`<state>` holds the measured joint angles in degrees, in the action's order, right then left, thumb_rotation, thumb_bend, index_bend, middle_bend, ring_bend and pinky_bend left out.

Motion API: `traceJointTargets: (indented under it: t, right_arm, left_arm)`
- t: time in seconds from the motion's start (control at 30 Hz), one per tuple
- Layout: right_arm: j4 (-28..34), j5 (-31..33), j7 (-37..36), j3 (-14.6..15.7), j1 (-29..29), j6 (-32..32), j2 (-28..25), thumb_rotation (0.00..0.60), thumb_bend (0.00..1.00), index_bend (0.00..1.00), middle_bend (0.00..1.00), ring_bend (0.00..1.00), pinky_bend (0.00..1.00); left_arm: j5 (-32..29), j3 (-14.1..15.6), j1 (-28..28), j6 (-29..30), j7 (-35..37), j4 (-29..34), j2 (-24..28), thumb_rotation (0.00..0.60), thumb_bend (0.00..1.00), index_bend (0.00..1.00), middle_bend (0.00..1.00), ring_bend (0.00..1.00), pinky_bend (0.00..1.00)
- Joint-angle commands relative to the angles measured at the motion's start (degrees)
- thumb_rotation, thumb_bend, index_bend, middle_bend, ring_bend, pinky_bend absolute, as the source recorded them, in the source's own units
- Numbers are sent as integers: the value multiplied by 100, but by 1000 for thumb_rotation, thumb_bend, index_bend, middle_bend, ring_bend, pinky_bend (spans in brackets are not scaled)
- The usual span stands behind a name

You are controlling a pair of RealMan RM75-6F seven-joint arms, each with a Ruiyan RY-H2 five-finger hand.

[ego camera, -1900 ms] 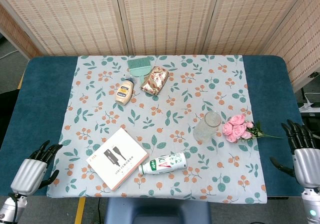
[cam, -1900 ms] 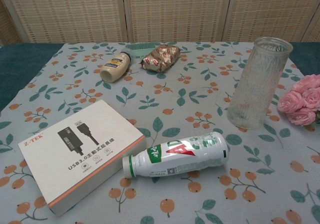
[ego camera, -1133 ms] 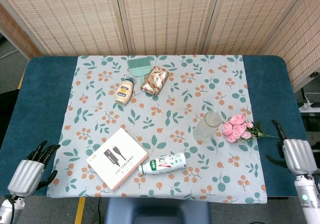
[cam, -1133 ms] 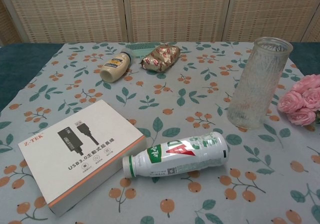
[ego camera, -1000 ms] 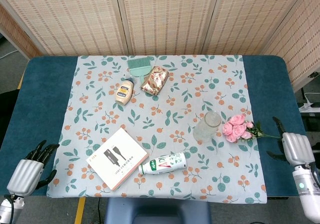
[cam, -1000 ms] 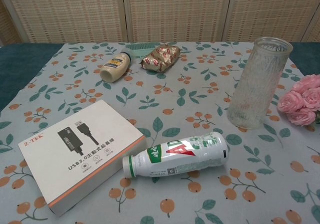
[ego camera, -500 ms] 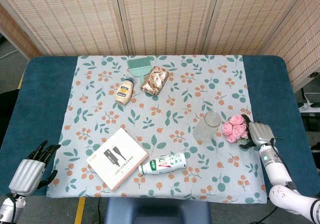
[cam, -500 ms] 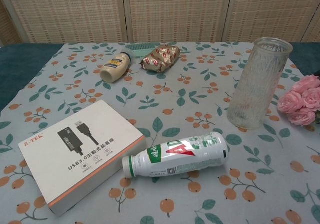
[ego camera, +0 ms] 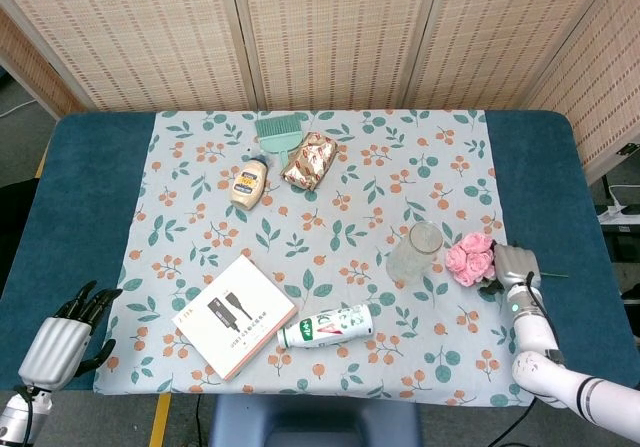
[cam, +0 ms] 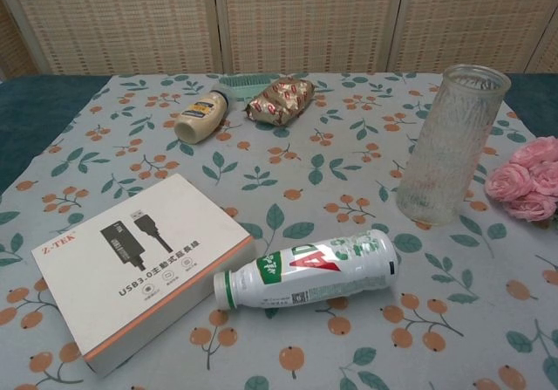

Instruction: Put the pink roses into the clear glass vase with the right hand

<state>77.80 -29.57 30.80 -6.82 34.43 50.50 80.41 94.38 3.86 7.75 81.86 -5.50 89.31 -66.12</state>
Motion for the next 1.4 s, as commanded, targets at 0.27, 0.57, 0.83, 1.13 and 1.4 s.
traceJointTargets:
  t: [0.27, 0.57, 0.83, 1.13, 1.4]
  right_arm:
    - [211, -971, -257, 111, -248, 931, -134, 600, 363, 889, 924, 1000, 905]
    - [2086, -3220, -2068, 26, -1191, 2481, -1844, 600, 538, 928, 931, 1000, 901]
    - [3403, -4838, -4146, -184, -1689, 3146, -3268, 600, 686, 930, 943, 1000, 911]
    - [4437, -4653, -7723, -781, -1191, 1628, -4570, 600, 779, 930, 946, 1000, 927]
    - [4578, -4242, -9188, -1296, -567, 229, -5001, 600, 782, 929, 946, 1000, 927]
  left_arm:
    - [9, 5, 1, -7, -4, -19, -9, 600, 355, 109, 157, 48, 282]
    - [-56, -13, 5, -41, 15, -15, -8, 600, 354, 110, 156, 52, 282]
    - [-7, 9, 9, -44, -49, 5, -22, 600, 354, 110, 157, 52, 282]
    - [9, 3, -14, 24, -14, 13, 1, 600, 355, 111, 157, 52, 282]
    - [-28, -9, -11, 3, 14, 5, 6, 600, 354, 110, 157, 52, 282]
